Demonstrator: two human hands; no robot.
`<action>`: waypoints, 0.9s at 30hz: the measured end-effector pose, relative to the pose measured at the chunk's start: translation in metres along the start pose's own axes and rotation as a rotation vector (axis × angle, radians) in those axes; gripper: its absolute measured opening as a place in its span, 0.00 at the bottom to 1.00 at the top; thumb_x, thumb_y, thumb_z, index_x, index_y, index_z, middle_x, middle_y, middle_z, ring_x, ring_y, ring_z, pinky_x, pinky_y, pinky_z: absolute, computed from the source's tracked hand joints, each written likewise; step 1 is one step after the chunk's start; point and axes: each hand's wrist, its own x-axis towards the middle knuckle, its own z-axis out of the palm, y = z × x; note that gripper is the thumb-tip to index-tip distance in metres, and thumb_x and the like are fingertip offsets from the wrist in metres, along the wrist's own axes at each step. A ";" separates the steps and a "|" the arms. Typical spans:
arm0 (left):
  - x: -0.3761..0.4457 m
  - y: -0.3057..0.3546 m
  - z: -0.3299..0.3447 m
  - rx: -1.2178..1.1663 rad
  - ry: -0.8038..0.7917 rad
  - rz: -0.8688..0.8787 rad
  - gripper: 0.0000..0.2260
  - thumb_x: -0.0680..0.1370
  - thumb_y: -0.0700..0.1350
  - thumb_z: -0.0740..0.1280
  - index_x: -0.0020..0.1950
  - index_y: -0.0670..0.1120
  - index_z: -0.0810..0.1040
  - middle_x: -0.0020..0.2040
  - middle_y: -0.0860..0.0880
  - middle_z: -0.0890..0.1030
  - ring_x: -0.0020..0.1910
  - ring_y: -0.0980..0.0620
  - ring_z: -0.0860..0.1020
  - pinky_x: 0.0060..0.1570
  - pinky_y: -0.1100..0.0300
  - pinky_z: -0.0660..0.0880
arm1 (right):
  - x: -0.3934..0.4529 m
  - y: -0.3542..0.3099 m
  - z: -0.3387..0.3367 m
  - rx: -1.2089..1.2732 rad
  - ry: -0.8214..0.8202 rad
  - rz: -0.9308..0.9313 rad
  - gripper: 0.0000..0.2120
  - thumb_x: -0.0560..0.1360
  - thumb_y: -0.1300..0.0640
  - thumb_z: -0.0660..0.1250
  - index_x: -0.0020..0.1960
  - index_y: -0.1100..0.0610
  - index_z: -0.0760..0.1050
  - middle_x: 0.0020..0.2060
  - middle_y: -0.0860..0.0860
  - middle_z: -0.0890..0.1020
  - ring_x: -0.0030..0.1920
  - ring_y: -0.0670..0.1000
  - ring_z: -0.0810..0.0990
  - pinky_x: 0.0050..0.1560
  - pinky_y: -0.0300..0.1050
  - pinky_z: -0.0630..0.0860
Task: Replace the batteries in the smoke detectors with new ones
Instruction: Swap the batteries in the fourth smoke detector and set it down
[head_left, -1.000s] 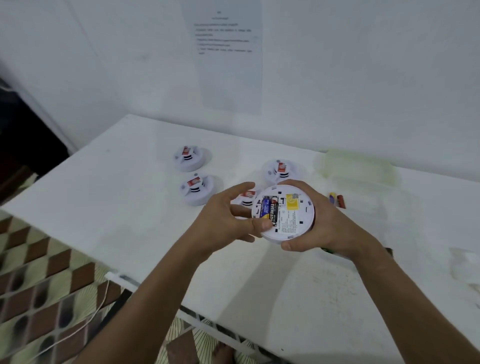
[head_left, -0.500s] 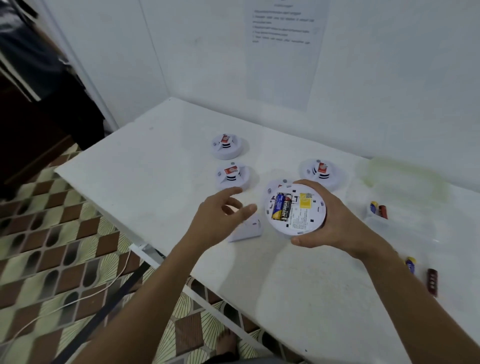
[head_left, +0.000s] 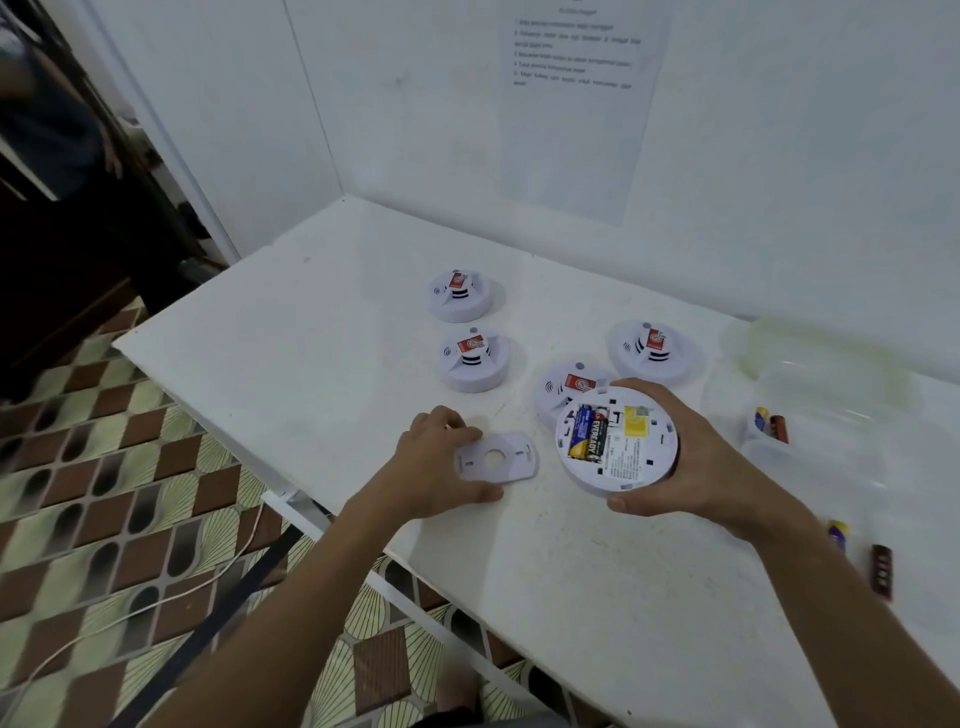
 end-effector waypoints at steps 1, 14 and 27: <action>0.000 -0.002 0.001 0.002 0.003 0.014 0.34 0.67 0.65 0.73 0.69 0.52 0.72 0.60 0.52 0.67 0.61 0.51 0.65 0.60 0.59 0.65 | 0.000 0.000 0.001 0.004 -0.002 0.001 0.45 0.57 0.65 0.81 0.69 0.46 0.68 0.61 0.41 0.79 0.63 0.43 0.78 0.51 0.39 0.80; -0.019 0.035 -0.043 -0.324 0.422 0.242 0.24 0.62 0.61 0.75 0.51 0.51 0.76 0.49 0.56 0.74 0.46 0.60 0.75 0.41 0.74 0.68 | -0.001 -0.003 0.001 -0.028 0.012 -0.005 0.47 0.56 0.62 0.83 0.70 0.44 0.67 0.64 0.41 0.77 0.65 0.44 0.76 0.55 0.42 0.79; -0.011 0.088 -0.050 -0.314 0.108 0.408 0.31 0.62 0.62 0.78 0.62 0.56 0.77 0.58 0.59 0.72 0.58 0.62 0.71 0.52 0.70 0.69 | 0.005 -0.014 0.005 -0.065 0.015 -0.053 0.47 0.58 0.65 0.83 0.71 0.47 0.67 0.66 0.41 0.76 0.66 0.44 0.75 0.58 0.39 0.78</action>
